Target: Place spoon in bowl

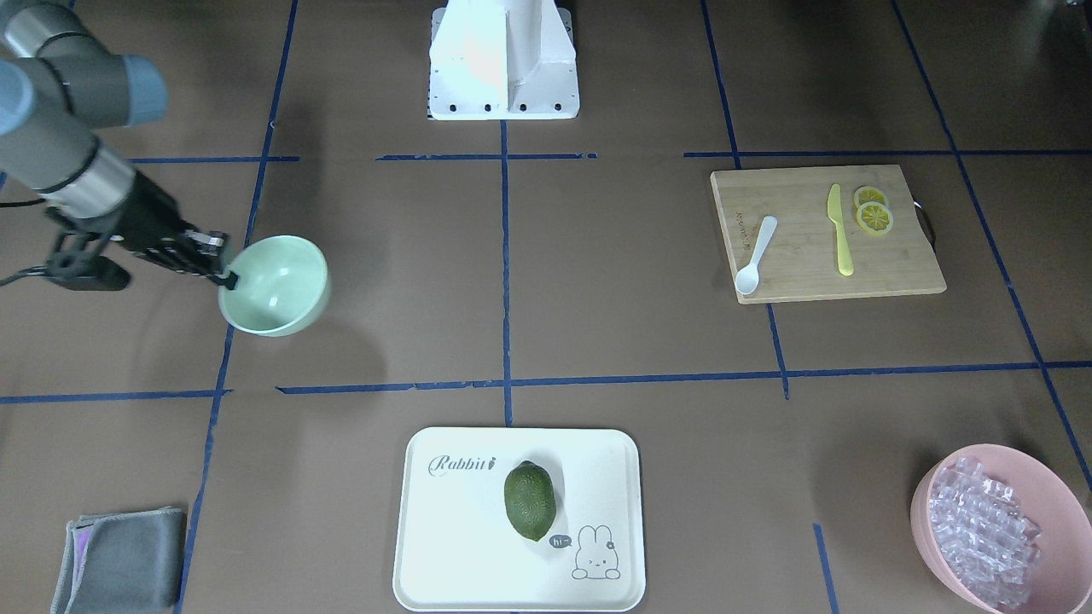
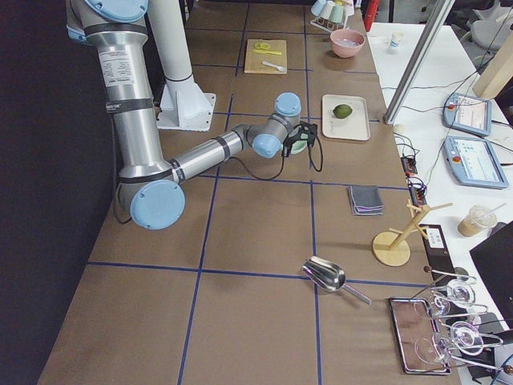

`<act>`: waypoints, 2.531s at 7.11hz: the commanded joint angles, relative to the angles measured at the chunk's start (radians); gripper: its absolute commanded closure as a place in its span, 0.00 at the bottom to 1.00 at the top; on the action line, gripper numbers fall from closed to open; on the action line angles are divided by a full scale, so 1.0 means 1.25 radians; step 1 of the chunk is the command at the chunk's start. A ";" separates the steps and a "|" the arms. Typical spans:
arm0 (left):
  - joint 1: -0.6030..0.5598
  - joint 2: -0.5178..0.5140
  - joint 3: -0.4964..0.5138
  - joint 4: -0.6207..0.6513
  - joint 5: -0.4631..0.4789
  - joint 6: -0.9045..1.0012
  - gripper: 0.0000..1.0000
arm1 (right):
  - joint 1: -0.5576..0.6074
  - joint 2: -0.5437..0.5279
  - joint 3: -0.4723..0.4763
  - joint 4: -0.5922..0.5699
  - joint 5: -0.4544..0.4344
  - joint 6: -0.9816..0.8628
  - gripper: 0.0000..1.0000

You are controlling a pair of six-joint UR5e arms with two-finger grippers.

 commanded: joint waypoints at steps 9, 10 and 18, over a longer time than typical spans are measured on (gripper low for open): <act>0.004 0.000 0.001 0.005 0.000 0.000 0.00 | -0.302 0.362 -0.153 -0.259 -0.304 0.258 0.87; 0.004 0.000 0.002 0.004 0.000 0.000 0.00 | -0.303 0.351 -0.148 -0.246 -0.318 0.256 0.01; 0.024 -0.053 -0.006 -0.105 0.005 -0.011 0.00 | 0.218 0.061 0.070 -0.457 0.056 -0.662 0.00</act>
